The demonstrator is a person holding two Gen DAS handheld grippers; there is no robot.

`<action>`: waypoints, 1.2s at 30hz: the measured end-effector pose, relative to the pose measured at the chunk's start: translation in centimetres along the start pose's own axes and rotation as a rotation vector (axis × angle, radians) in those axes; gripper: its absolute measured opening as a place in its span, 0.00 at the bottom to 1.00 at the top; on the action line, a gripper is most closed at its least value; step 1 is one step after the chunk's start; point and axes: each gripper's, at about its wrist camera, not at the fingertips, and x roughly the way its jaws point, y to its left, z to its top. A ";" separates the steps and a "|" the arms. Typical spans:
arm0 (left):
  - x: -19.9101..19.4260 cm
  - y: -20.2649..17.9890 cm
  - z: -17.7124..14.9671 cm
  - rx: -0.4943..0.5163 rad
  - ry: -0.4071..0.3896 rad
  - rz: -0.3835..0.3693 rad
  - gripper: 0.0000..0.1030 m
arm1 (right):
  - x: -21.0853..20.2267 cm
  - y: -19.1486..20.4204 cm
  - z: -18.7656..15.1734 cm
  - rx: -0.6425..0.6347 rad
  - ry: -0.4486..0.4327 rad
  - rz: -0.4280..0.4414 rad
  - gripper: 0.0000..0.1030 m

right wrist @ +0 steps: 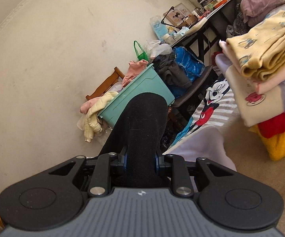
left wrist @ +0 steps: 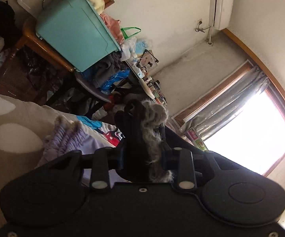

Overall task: Fold clothes
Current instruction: 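Grasp the folded garment with both grippers and lift it off the bed, then carry the folded garment with both grippers toward the purple garment on the floor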

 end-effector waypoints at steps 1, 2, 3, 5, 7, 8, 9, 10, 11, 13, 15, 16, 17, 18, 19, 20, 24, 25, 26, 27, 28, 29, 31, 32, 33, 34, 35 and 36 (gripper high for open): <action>0.4 0.3 0.2 -0.002 0.000 0.007 0.31 | 0.7 -0.3 0.0 0.011 0.002 0.002 0.25; 0.7 0.6 0.3 -0.004 0.001 0.013 0.31 | 1.4 -0.7 -0.1 0.022 0.003 0.002 0.25; 0.9 1.0 0.5 -0.008 0.004 0.016 0.31 | 1.9 -1.1 -0.2 0.030 0.003 0.002 0.25; 1.6 1.8 0.6 -0.040 0.009 0.017 0.31 | 2.9 -1.9 -0.3 0.045 0.012 0.003 0.25; 1.9 2.7 0.5 -0.069 0.016 0.022 0.31 | 3.7 -2.6 -0.5 0.046 0.020 -0.003 0.25; 2.1 3.1 0.4 -0.080 0.022 0.031 0.30 | 4.1 -2.9 -0.6 0.046 0.024 -0.006 0.25; 2.6 3.3 0.3 -0.071 0.034 0.056 0.31 | 4.4 -3.3 -0.7 0.046 0.027 -0.009 0.25; 3.0 3.2 0.2 -0.045 0.047 0.096 0.32 | 5.0 -3.2 -0.9 -0.008 0.043 -0.078 0.25; 3.4 2.2 -0.1 0.066 0.064 0.200 0.38 | 5.6 -3.2 -1.2 -0.063 0.058 -0.149 0.27; 3.6 -0.5 -1.0 0.282 0.058 0.332 0.43 | 7.0 -2.3 -2.0 -0.225 0.103 -0.346 0.37; 2.6 -2.1 -1.1 0.355 -0.010 0.317 0.46 | 7.0 -1.1 -2.5 -0.312 0.087 -0.365 0.39; 2.1 -2.7 -1.1 0.386 -0.047 0.310 0.46 | 6.4 -0.4 -2.6 -0.342 0.053 -0.371 0.39; 1.6 -3.4 -1.1 0.419 -0.082 0.305 0.46 | 5.9 0.2 -2.7 -0.372 0.018 -0.377 0.40; 1.4 -3.8 -1.3 0.459 -0.101 0.304 0.46 | 5.4 0.7 -3.1 -0.414 -0.005 -0.374 0.40; 1.5 -3.9 -1.6 0.480 -0.099 0.290 0.46 | 5.0 1.3 -3.4 -0.456 -0.029 -0.371 0.41; 1.6 -4.0 -1.8 0.499 -0.096 0.274 0.46 | 4.5 1.8 -3.8 -0.499 -0.052 -0.368 0.43; 3.1 -3.4 -3.1 0.524 -0.031 0.206 0.46 | 3.5 3.6 -5.3 -0.665 -0.098 -0.337 0.43; 3.9 -3.3 -3.5 0.547 0.005 0.225 0.46 | 4.3 3.6 -5.5 -0.703 -0.048 -0.339 0.43; 4.6 -3.2 -4.1 0.598 0.036 0.278 0.46 | 5.2 3.4 -5.7 -0.722 0.015 -0.342 0.43; 5.3 -3.1 -4.6 0.649 0.067 0.332 0.46 | 6.5 2.8 -6.0 -0.732 0.113 -0.371 0.44; 5.9 -3.1 -5.2 0.702 0.094 0.382 0.46 | 6.8 2.5 -6.4 -0.754 0.143 -0.386 0.44; 6.1 -3.2 -5.8 0.759 0.103 0.406 0.46 | 7.1 2.2 -6.8 -0.776 0.172 -0.401 0.44; 6.2 -3.0 -5.8 0.772 0.108 0.417 0.47 | 6.5 2.6 -6.9 -0.796 0.182 -0.385 0.44; 6.1 -2.9 -5.7 0.774 0.110 0.420 0.47 | 6.3 2.7 -6.7 -0.797 0.190 -0.383 0.44; 5.9 -2.8 -5.4 0.755 0.110 0.411 0.47 | 5.7 3.0 -6.5 -0.783 0.178 -0.375 0.44; 5.6 -2.8 -5.2 0.736 0.110 0.401 0.47 | 5.1 3.3 -6.2 -0.769 0.167 -0.367 0.46; 5.3 -2.7 -4.8 0.712 0.110 0.390 0.47 | 4.4 3.4 -5.9 -0.747 0.142 -0.360 0.50; 4.8 -2.8 -4.2 0.664 0.108 0.370 0.51 | 3.8 3.5 -5.7 -0.715 0.130 -0.355 0.55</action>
